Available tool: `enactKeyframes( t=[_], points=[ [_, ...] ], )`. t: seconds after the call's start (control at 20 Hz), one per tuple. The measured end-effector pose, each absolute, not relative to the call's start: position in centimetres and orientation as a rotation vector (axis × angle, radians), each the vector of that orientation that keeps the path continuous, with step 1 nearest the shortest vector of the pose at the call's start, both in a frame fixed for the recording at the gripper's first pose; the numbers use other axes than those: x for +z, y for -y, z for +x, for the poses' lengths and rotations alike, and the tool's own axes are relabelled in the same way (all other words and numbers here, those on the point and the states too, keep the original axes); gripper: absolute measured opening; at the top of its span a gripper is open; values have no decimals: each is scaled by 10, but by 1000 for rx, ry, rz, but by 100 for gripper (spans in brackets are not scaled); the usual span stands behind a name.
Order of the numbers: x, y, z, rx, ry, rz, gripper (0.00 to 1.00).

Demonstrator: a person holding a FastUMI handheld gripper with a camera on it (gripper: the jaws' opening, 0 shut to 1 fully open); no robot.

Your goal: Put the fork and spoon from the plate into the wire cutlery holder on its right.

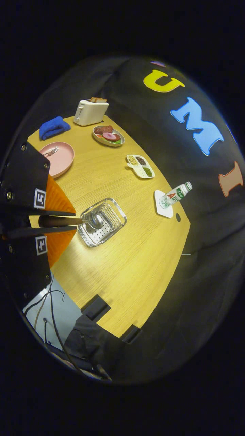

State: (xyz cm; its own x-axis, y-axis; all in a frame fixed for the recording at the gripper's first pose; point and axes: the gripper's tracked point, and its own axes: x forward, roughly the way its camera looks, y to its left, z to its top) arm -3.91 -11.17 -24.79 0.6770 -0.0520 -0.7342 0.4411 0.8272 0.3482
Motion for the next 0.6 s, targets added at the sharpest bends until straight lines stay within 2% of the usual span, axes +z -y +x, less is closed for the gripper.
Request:
enactKeyframes(
  t=[0.6],
  points=[
    [-241,90,-45,-260,-763,528,16]
  ],
)
